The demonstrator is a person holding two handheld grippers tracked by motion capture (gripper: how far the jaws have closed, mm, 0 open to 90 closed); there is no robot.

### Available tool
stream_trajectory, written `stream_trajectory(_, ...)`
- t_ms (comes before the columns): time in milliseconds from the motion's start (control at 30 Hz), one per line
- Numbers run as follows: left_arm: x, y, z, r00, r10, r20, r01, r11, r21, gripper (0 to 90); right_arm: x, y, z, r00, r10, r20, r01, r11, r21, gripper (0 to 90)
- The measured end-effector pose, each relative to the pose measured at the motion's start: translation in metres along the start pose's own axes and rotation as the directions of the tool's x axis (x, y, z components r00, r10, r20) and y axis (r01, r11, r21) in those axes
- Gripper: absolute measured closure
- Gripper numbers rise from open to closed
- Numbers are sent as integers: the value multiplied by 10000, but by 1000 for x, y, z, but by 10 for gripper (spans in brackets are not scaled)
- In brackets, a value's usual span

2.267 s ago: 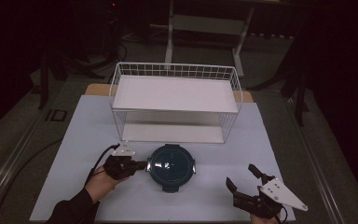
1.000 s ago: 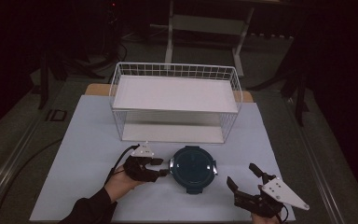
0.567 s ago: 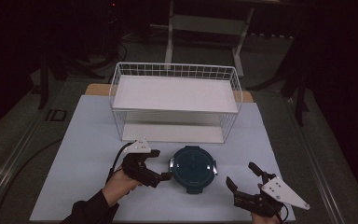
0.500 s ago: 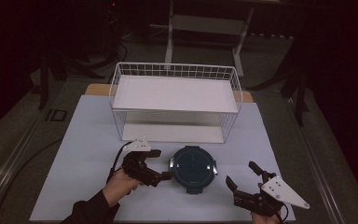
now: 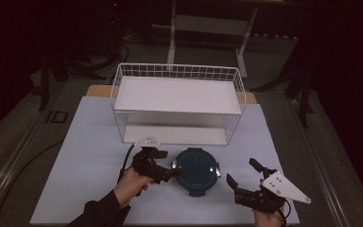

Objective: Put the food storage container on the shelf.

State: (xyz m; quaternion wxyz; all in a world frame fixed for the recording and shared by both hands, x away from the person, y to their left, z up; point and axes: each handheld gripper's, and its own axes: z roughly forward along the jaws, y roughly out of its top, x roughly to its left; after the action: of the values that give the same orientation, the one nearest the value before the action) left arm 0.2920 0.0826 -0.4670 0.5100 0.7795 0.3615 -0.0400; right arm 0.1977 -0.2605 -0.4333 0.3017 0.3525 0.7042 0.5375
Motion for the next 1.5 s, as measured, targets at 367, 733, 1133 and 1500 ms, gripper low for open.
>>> stream_trajectory(367, 24, -4, 21, 9862, -1576, -497, 1611, 9840, 765, 12, 2, 2, 2, 9999, 39, -96, -36, 9995, 313, 129)
stream_trajectory(733, 39, -8, 22, 9425, -3339, -149, 3319, 9298, 1592, 150, 6, -2, 7, 10000, 8, 27, -9, 9995, 326, 109)
stream_trajectory(1133, 49, -16, 28, 8806, -4724, 376, 4553, 8653, 2095, 496, 10, -2, 9, 9997, -231, -43, 233, 9984, 522, 109)
stream_trajectory(1500, 59, -20, 28, 8474, -5235, 887, 4943, 8388, 2283, 529, 7, -3, 11, 10000, -28, -26, 30, 9971, 761, 110)
